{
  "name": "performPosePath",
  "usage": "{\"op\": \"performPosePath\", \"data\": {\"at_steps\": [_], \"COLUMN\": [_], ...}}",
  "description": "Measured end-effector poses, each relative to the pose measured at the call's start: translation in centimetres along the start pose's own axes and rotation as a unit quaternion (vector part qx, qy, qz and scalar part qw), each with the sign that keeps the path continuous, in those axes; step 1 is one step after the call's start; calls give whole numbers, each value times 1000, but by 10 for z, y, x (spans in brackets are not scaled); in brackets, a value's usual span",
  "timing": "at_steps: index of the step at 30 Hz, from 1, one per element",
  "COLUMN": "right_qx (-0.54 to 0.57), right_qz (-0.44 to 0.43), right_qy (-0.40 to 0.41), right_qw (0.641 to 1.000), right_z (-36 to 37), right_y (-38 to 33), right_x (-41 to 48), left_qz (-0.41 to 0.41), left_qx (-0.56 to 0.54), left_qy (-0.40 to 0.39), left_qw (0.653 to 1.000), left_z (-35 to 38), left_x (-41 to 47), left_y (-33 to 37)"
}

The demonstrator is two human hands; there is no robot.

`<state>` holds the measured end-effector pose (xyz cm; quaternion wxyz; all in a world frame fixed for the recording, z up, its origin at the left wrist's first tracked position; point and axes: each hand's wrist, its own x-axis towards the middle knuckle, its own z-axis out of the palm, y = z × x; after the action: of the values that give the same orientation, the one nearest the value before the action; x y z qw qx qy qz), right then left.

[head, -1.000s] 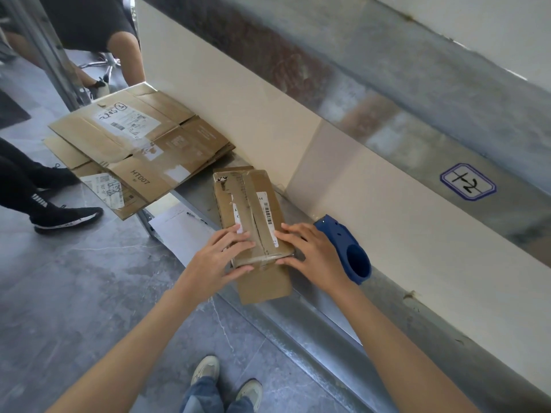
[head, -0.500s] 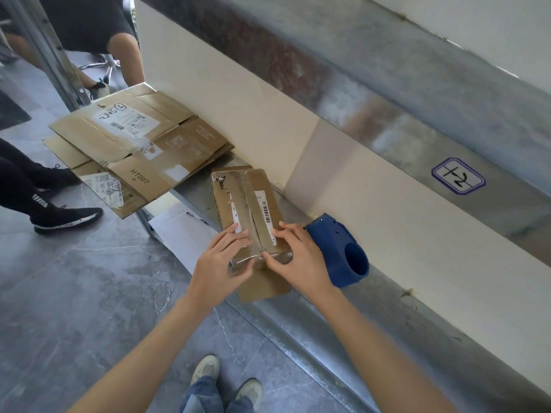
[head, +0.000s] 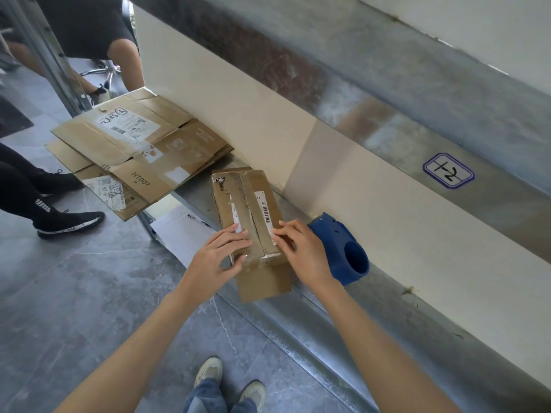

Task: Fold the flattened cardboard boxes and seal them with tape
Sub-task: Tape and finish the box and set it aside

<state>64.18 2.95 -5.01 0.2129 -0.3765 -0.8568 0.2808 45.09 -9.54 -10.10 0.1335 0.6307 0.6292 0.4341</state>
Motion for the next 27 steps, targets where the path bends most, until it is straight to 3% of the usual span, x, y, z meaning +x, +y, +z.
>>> {"op": "performPosePath", "data": {"at_steps": [6,27], "right_qx": [39,36], "right_qz": [11,1], "right_qy": [-92,-112], "right_qw": [995,993], "right_z": [-15,-17], "right_y": [11,19], "right_x": [-9,-7], "left_qz": [-17,-35], "left_qx": [-11,-51], "left_qy": [-13,-27], "left_qw": [1000,998], "left_z": [-6,-12], "left_x": [-4,-1], "left_y": [4,4]}}
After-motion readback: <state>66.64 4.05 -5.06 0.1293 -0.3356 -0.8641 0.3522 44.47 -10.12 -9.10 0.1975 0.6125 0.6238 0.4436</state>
